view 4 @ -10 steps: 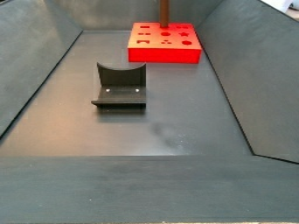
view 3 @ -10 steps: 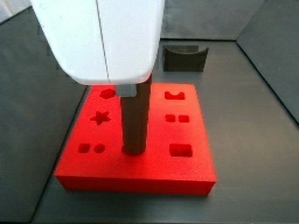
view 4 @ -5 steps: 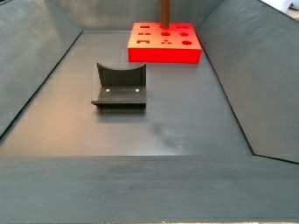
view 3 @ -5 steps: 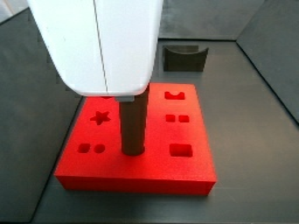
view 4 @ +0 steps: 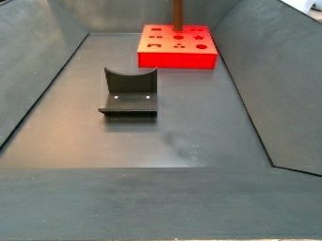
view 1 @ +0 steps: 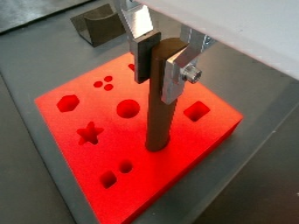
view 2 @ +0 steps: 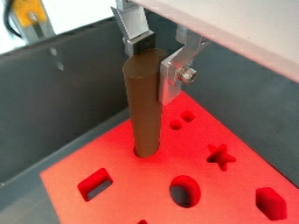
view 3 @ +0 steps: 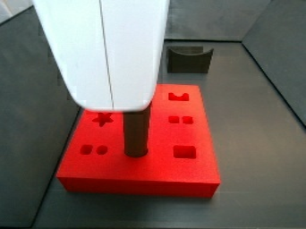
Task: Pick up the oval object. Move up. Place the oval object on the fixture. Regrasp the oval object. Move to above the board. Insert the oval object.
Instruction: Insert the oval object.
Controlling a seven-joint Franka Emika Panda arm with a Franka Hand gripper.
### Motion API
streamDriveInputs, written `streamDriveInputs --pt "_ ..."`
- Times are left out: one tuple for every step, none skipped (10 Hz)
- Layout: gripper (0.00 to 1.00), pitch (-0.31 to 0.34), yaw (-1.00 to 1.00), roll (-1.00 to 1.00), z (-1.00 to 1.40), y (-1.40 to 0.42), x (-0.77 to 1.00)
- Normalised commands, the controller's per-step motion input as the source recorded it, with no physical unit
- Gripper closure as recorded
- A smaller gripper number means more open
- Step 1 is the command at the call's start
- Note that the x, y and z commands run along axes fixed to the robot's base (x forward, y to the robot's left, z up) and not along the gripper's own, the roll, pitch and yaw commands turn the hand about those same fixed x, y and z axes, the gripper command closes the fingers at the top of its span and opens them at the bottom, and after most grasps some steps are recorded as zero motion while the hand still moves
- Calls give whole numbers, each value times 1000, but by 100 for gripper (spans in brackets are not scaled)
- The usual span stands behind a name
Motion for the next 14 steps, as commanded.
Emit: streamDriveInputs --pt "100 0 0 287 -634 0 91" --pt "100 9 0 234 -600 0 117" --pt "100 0 0 81 -663 -23 214" --pt "100 0 -34 0 -854 -46 246" --pt "100 3 -23 -91 -937 0 220" --pt "100 19 0 -129 -871 0 203" --pt "100 46 0 -50 -389 0 240" --pt "100 0 0 14 -31 26 0" --pt "100 0 0 97 -734 74 -23" --pt "100 13 0 73 -809 26 0" --pt "100 1 0 0 -789 23 0" --pt "100 0 0 36 -1000 63 0" --pt "100 0 0 -54 -343 6 17" --pt "100 0 0 11 0 0 0"
